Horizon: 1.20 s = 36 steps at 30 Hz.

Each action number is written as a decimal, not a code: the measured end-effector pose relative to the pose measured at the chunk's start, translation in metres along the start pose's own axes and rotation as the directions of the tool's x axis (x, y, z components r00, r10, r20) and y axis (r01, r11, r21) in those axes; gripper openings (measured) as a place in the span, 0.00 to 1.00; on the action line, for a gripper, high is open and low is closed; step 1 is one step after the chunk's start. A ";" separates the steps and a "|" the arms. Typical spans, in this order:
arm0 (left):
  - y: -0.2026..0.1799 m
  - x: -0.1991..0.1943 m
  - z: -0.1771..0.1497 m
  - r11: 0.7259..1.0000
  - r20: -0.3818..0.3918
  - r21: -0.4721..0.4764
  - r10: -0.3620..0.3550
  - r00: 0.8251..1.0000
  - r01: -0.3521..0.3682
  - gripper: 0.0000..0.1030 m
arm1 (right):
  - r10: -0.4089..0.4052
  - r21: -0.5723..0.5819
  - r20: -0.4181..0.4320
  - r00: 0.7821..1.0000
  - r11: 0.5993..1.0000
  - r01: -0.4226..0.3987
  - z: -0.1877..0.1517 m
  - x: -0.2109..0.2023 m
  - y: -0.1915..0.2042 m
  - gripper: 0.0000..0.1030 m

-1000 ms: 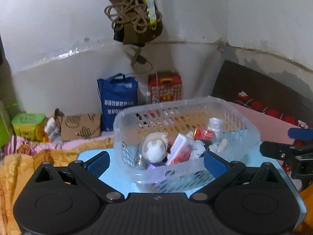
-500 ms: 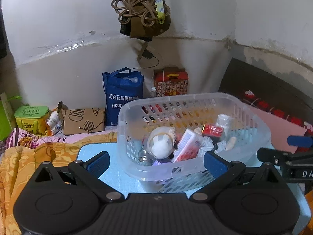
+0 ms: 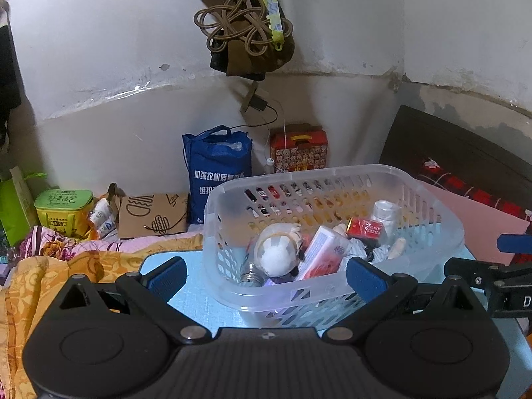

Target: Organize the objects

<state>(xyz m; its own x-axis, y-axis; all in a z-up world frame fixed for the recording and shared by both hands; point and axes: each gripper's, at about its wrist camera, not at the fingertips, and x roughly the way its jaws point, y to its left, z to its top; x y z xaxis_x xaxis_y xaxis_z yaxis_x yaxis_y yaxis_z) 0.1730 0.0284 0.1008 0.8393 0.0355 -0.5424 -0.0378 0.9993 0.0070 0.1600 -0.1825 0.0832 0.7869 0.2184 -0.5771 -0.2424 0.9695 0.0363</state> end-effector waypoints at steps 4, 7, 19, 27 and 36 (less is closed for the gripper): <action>0.000 0.000 0.000 1.000 0.001 -0.003 -0.005 1.000 0.005 1.00 | 0.002 -0.008 0.009 1.000 1.000 -0.002 -0.001 -0.002 0.002 1.00; 0.000 0.000 -0.001 1.000 0.003 -0.005 -0.006 1.000 0.006 1.00 | 0.006 -0.004 0.012 1.000 1.000 -0.006 -0.001 -0.003 0.003 1.00; 0.001 0.000 -0.002 1.000 -0.005 -0.006 -0.019 1.000 0.019 1.00 | 0.002 -0.023 0.019 1.000 1.000 -0.002 0.001 -0.001 0.009 1.00; 0.003 0.001 -0.003 1.000 -0.008 -0.019 -0.021 1.000 0.021 1.00 | 0.002 -0.020 0.017 1.000 1.000 -0.001 0.000 0.001 0.008 1.00; 0.004 0.001 -0.003 0.999 -0.008 -0.018 -0.029 1.000 0.029 1.00 | 0.000 -0.022 0.010 1.000 1.000 0.000 -0.001 0.002 0.008 1.00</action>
<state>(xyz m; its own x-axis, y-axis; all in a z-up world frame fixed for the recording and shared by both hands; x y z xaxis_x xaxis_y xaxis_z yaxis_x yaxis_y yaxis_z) 0.1720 0.0321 0.0980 0.8359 0.0064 -0.5489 -0.0230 0.9995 -0.0235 0.1590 -0.1744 0.0816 0.7926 0.2194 -0.5689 -0.2546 0.9669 0.0180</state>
